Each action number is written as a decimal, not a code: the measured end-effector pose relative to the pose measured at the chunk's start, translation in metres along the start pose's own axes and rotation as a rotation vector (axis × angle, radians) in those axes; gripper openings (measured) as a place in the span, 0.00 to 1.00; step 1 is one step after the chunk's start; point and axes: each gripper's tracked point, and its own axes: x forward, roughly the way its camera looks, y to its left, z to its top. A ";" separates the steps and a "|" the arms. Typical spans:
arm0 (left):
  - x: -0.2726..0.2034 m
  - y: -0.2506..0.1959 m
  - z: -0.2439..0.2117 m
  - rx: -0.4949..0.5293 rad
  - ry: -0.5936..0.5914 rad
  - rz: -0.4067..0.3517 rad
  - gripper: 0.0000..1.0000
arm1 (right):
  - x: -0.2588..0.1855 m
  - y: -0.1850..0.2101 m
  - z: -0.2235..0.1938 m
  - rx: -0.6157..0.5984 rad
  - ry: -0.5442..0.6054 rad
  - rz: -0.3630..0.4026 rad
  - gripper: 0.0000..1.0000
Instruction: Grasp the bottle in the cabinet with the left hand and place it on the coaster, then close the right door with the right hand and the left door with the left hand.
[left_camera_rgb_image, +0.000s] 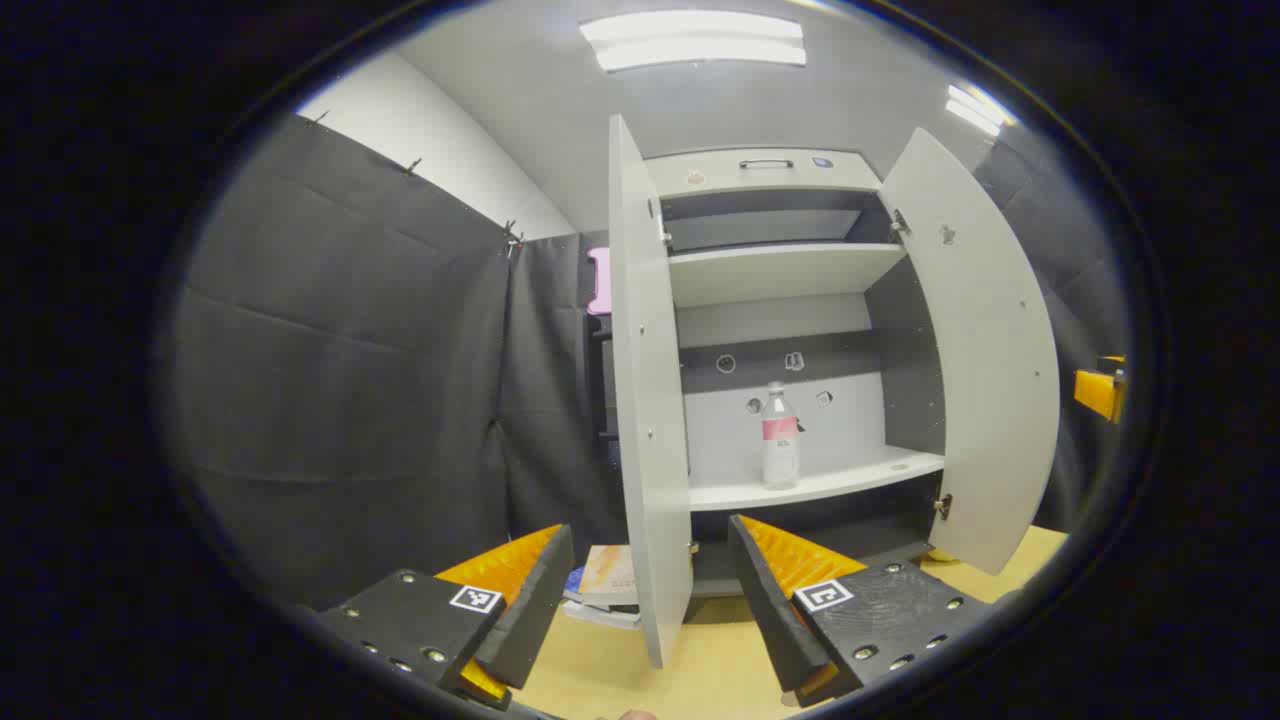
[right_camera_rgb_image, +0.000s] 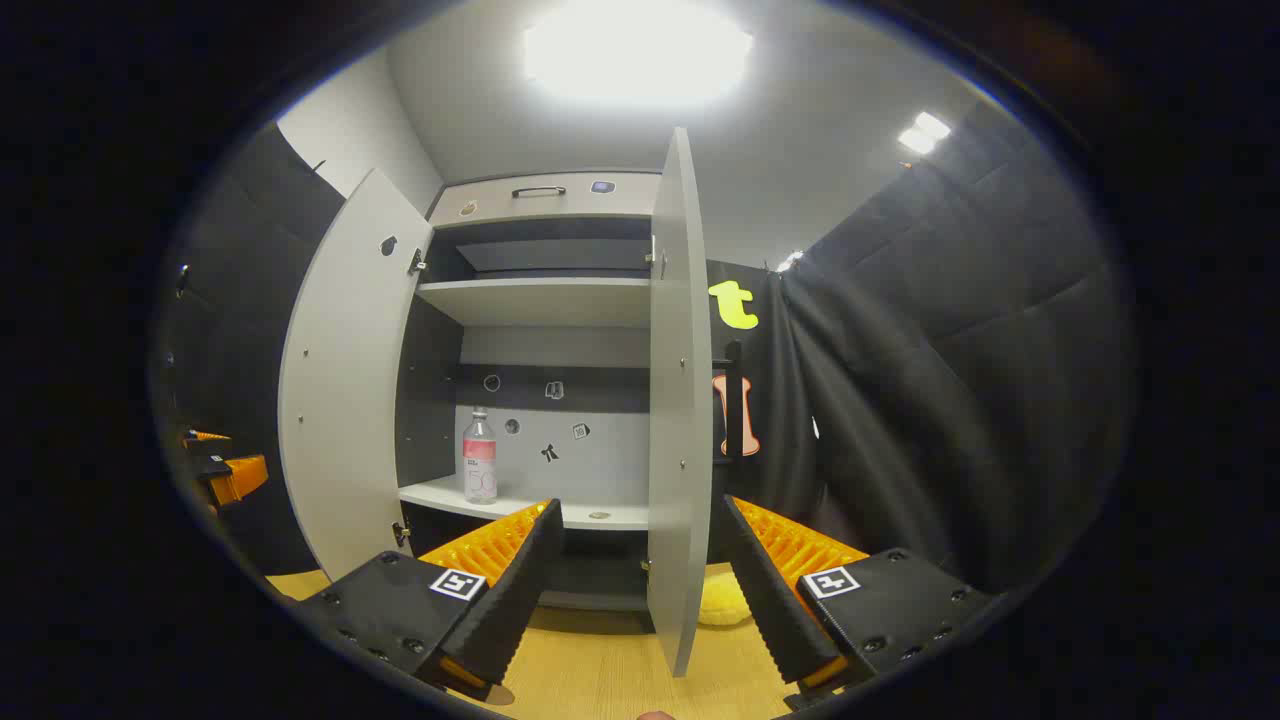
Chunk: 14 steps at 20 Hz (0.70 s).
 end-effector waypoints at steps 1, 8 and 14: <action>0.000 -0.001 0.000 0.001 -0.001 -0.001 0.96 | -0.001 -0.001 -0.001 0.001 0.003 -0.001 0.99; -0.005 -0.007 0.001 0.021 -0.008 -0.008 0.96 | -0.003 -0.002 -0.003 -0.003 0.008 0.001 1.00; -0.006 -0.004 0.004 0.022 -0.016 0.000 0.96 | -0.002 -0.003 -0.004 -0.006 0.010 0.002 0.99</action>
